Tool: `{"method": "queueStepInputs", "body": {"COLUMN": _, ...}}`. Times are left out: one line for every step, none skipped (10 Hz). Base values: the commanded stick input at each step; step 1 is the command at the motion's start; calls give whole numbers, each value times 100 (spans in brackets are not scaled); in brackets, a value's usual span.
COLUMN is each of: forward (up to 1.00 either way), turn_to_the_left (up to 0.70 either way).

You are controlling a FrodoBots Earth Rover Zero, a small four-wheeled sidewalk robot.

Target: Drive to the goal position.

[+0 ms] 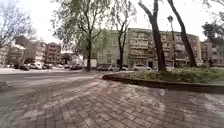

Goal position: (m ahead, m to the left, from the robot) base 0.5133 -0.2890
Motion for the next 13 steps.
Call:
{"method": "queueStepInputs", "body": {"forward": 0, "turn_to_the_left": -45}}
{"method": "queueStepInputs", "body": {"forward": 0, "turn_to_the_left": -45}}
{"method": "queueStepInputs", "body": {"forward": 0, "turn_to_the_left": -45}}
{"method": "queueStepInputs", "body": {"forward": 0, "turn_to_the_left": -45}}
{"method": "queueStepInputs", "body": {"forward": 0, "turn_to_the_left": -45}}
{"method": "queueStepInputs", "body": {"forward": 0, "turn_to_the_left": -45}}
{"method": "queueStepInputs", "body": {"forward": 0, "turn_to_the_left": -45}}
{"method": "queueStepInputs", "body": {"forward": 0, "turn_to_the_left": -45}}
{"method": "queueStepInputs", "body": {"forward": 0, "turn_to_the_left": -45}}
{"method": "queueStepInputs", "body": {"forward": 0, "turn_to_the_left": -45}}
{"method": "queueStepInputs", "body": {"forward": 0, "turn_to_the_left": -45}}
{"method": "queueStepInputs", "body": {"forward": 55, "turn_to_the_left": -35}}
{"method": "queueStepInputs", "body": {"forward": 100, "turn_to_the_left": -27}}
